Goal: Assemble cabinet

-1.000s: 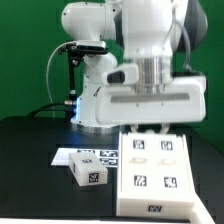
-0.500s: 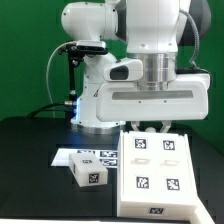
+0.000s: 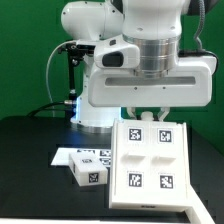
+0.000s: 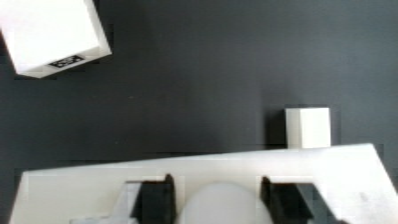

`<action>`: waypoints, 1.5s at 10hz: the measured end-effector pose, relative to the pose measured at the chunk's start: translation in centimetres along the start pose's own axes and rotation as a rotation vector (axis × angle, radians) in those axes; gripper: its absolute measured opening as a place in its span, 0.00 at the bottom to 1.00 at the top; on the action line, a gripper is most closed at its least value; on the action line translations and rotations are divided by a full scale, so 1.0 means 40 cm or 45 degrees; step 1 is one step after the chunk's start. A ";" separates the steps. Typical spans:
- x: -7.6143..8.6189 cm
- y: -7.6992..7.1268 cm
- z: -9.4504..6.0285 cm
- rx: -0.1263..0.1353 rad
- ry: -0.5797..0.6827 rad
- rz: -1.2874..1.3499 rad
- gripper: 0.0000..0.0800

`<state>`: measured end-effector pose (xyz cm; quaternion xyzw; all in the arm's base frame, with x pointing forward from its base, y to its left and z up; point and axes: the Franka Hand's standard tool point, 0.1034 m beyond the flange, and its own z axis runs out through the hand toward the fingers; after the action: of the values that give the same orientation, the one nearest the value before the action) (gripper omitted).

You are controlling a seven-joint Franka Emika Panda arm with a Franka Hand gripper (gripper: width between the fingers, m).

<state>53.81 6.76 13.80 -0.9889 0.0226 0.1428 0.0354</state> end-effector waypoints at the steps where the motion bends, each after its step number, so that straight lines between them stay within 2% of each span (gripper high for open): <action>1: -0.002 0.001 0.001 0.000 -0.006 0.001 0.28; 2: -0.021 0.007 -0.008 0.000 -0.142 -0.002 0.28; 3: 0.004 0.011 -0.032 0.004 -0.239 0.006 0.28; 4: 0.039 0.006 -0.042 -0.002 -0.264 0.018 0.28; 6: 0.046 0.003 -0.037 -0.003 -0.269 0.014 0.28; 8: 0.044 -0.002 -0.022 0.014 -0.382 0.039 0.28; 10: 0.096 -0.009 -0.039 0.015 -0.366 0.031 0.28; 15: 0.105 -0.033 -0.018 0.007 -0.372 0.016 0.28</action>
Offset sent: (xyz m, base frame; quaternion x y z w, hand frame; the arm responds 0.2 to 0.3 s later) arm 0.0390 0.0014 0.0199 0.0057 -0.1525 0.0353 0.9877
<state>58.11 7.88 13.40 -0.9573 0.0239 0.2855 0.0399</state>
